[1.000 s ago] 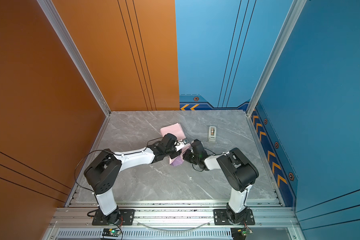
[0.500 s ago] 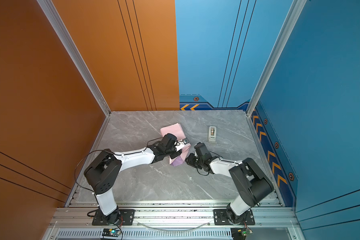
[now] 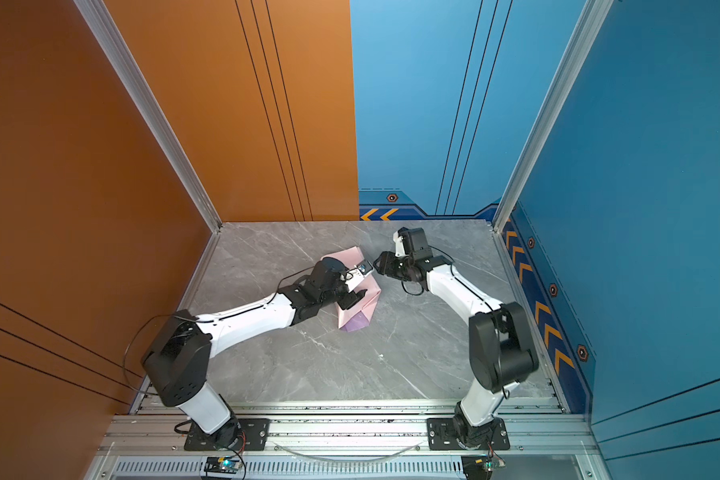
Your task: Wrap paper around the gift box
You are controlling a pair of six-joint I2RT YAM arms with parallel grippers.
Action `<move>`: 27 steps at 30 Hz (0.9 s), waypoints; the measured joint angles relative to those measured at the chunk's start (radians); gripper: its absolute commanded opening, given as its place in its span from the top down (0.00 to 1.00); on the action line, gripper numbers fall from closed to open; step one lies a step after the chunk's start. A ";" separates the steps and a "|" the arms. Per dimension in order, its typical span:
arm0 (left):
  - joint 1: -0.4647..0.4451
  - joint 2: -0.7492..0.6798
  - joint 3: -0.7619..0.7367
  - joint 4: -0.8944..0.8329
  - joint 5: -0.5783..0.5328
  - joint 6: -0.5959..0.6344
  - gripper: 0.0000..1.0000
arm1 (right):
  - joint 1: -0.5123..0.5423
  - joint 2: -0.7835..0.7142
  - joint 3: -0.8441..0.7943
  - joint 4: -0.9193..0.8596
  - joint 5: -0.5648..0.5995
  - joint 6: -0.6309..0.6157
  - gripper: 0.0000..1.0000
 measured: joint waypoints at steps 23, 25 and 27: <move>0.221 0.111 -0.055 -0.048 0.210 -0.644 0.39 | 0.046 0.114 -0.057 -0.021 -0.133 0.046 0.51; 0.212 0.144 -0.017 -0.039 0.224 -0.637 0.39 | 0.054 0.081 -0.099 -0.011 -0.121 0.071 0.49; 0.201 0.173 0.017 -0.028 0.237 -0.621 0.39 | 0.059 0.052 -0.129 -0.009 -0.100 0.090 0.47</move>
